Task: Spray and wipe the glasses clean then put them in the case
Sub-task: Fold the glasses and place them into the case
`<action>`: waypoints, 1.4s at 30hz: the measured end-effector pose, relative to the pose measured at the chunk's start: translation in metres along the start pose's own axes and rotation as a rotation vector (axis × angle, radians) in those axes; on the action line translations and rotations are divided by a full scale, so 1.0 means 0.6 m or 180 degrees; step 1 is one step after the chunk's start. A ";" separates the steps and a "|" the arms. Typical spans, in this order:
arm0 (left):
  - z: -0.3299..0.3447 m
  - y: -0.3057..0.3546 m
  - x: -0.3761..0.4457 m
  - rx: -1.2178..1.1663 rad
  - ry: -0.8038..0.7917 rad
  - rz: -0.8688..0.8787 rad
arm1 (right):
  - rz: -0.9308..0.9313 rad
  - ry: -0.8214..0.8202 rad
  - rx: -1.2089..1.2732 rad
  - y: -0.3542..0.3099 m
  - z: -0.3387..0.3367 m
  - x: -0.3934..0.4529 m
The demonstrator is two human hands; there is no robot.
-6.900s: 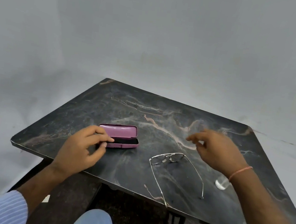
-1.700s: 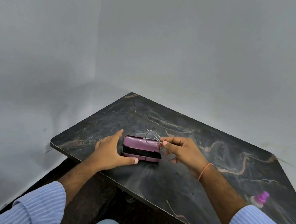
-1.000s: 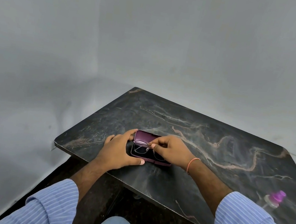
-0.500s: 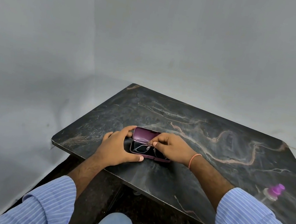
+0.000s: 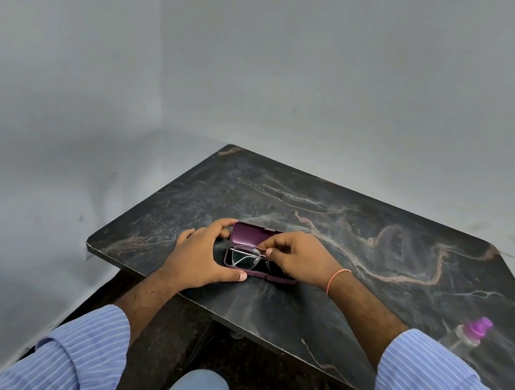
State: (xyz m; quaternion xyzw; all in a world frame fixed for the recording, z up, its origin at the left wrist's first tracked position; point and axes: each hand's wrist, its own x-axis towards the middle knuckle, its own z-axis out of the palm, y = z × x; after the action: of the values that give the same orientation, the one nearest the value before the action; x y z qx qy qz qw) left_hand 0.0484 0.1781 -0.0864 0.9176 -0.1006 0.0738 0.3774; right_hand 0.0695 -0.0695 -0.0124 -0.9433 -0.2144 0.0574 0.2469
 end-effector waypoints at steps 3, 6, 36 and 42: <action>0.001 0.000 0.000 -0.0007 0.0011 -0.0003 | -0.0192 0.0159 -0.0372 0.000 0.005 -0.007; 0.002 -0.001 0.001 -0.0010 0.0025 0.0002 | -0.0390 0.0246 -0.0739 0.002 0.013 -0.016; 0.030 0.043 -0.017 -0.0078 -0.0234 0.0750 | -0.0611 0.0839 -0.0337 0.116 0.027 -0.150; 0.079 0.109 -0.009 -0.0113 -0.0494 0.0965 | -0.0275 0.1243 -0.0143 0.144 0.013 -0.216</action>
State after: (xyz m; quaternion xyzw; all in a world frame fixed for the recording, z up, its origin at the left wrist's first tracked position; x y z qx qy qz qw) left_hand 0.0301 0.0998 -0.0770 0.8880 -0.2681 0.0570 0.3692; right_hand -0.0165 -0.1900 -0.0613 -0.9317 -0.2039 -0.1420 0.2648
